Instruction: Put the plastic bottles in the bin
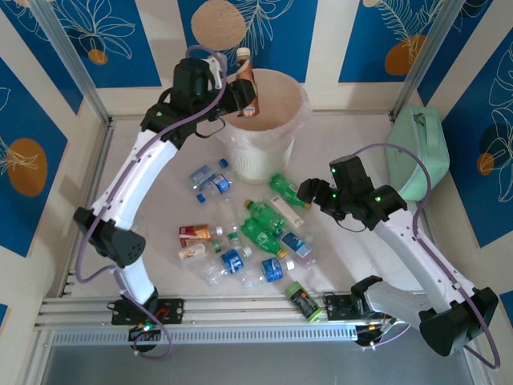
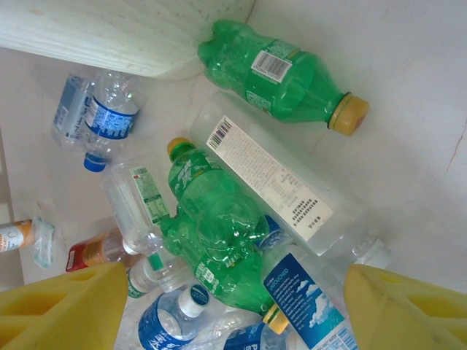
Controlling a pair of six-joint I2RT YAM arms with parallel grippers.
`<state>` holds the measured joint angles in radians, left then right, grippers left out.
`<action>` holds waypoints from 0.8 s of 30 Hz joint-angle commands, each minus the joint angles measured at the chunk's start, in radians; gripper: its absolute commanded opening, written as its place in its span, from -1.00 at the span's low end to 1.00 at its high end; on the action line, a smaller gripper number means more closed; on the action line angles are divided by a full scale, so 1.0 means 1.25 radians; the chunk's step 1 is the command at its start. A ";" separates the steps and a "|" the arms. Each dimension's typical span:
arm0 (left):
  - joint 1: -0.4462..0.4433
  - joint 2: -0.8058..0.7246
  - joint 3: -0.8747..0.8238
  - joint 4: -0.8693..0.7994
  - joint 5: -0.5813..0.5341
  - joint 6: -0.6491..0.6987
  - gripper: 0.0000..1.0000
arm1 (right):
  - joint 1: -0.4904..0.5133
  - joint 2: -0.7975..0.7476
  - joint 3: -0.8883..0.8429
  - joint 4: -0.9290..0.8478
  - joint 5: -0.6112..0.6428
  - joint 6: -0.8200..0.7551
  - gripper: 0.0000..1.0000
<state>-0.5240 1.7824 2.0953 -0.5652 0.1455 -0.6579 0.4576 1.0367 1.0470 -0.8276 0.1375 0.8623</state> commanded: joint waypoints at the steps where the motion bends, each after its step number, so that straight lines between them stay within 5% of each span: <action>1: -0.007 0.036 0.058 -0.035 -0.029 -0.017 0.05 | -0.004 -0.005 -0.002 -0.018 -0.019 0.002 0.56; 10: -0.015 0.071 0.052 -0.058 -0.053 -0.012 0.12 | -0.018 0.002 0.007 -0.025 -0.024 -0.022 0.56; 19: -0.025 0.054 0.028 -0.033 -0.053 -0.001 0.61 | -0.032 0.033 0.031 -0.065 -0.027 -0.077 0.56; 24: -0.027 0.031 0.022 -0.041 -0.050 0.006 0.72 | -0.039 0.057 0.032 -0.105 -0.028 -0.110 0.56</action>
<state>-0.5461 1.8660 2.1277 -0.6250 0.0921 -0.6720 0.4164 1.0969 1.0599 -0.8997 0.1265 0.7712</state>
